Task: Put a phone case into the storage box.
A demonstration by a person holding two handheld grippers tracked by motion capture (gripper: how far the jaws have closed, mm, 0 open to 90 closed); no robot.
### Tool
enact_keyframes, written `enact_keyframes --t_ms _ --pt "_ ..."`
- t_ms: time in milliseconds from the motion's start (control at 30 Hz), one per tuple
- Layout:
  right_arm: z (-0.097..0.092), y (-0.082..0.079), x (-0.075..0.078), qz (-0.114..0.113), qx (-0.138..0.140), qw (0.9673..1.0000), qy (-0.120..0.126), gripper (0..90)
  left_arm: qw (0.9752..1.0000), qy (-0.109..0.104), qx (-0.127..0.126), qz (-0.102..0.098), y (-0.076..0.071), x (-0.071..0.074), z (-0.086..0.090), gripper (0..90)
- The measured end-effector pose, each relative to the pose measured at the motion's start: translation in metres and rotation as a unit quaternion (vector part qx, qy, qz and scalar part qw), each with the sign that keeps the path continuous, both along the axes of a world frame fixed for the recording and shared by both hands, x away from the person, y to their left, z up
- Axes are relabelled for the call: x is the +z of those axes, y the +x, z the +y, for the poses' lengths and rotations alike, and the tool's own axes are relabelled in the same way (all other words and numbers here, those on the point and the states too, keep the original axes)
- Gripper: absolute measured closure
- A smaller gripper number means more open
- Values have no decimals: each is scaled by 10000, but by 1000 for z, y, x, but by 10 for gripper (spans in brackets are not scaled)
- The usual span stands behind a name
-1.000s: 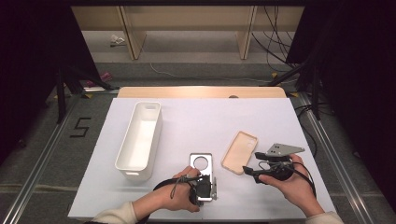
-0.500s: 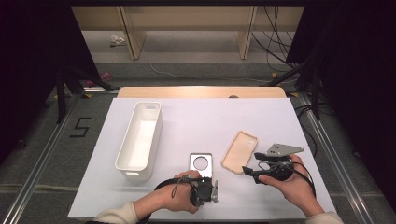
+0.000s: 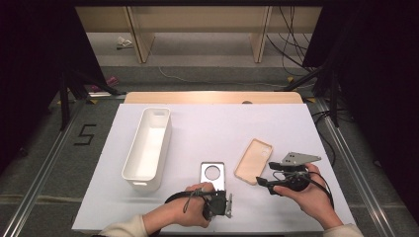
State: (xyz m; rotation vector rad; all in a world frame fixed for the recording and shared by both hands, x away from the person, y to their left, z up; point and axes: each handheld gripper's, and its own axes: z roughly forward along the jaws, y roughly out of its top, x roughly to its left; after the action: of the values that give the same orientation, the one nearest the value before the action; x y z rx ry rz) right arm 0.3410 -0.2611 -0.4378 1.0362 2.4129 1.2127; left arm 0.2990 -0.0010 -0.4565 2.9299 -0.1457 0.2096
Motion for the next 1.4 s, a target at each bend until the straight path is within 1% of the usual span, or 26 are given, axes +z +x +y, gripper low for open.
enact_keyframes --t_ms 100,133,300,400,500,567,600,633,733,800,933,967,1000,1033,1067,1100,1167,1233,1267,1300,1333,1367,1400 --pt "0 0 0 6 -3 10000 7 267 10000 -21 51 10 -1 -1 0 855" --pt "0 0 0 4 -2 10000 6 267 10000 -21 25 -28 -1 0 0 859" --pt "0 0 0 -1 -1 10000 9 268 10000 -26 49 -32 -2 0 0 878" --pt "0 0 0 -4 -4 10000 5 269 10000 -39 44 -69 -2 0 1 881" --pt "0 0 0 -11 -1 10000 4 270 9999 -48 88 -44 -3 0 2 884" --pt "1 0 1 -36 10 10000 11 271 9999 -74 102 -45 -3 0 2 884" --pt "1 0 1 -35 14 10000 11 271 9999 -87 146 -15 -4 0 3 885" --pt "2 0 1 -30 20 10000 14 271 9999 -90 114 -39 -3 0 3 885" --pt "3 0 1 -25 39 10000 18 272 9997 -179 167 -54 -5 0 5 886" --pt "4 0 1 -40 36 10000 27 273 9994 -274 202 -99 -5 1 5 887" --pt "6 0 1 -53 30 10000 60 275 9985 -388 249 -279 -7 6 5 887" --pt "7 1 1 -51 28 9999 90 276 9984 -406 295 -266 -8 7 6 887" --pt "8 1 1 -51 28 9999 129 278 9982 -436 262 -332 -8 7 5 887" --pt "9 1 1 -38 21 9999 164 281 9977 -490 292 -371 -8 8 5 888" --pt "11 2 1 -30 18 9998 195 282 9975 -504 341 -353 -9 8 5 888" --pt "12 3 1 -38 18 9997 227 284 9972 -543 319 -404 -9 9 5 888" --pt "16 4 2 -35 22 9995 308 288 9966 -603 363 -429 -10 10 6 888" --pt "20 6 2 -22 22 9993 384 290 9956 -691 353 -534 -10 12 5 888" --pt "23 7 2 -6 29 9990 435 291 9953 -702 354 -568 -10 13 5 888" --pt "29 10 2 35 34 9983 580 291 9943 -772 384 -623 -11 14 5 889" --pt "29 10 2 35 34 9983 580 291 9939 -808 369 -661 -11 15 5 889" --pt "31 11 2 44 42 9980 622 291 9941 -749 376 -682 -12 15 4 889" --pt "34 13 3 102 42 9977 667 291 9940 -741 340 -725 -12 16 4 889"
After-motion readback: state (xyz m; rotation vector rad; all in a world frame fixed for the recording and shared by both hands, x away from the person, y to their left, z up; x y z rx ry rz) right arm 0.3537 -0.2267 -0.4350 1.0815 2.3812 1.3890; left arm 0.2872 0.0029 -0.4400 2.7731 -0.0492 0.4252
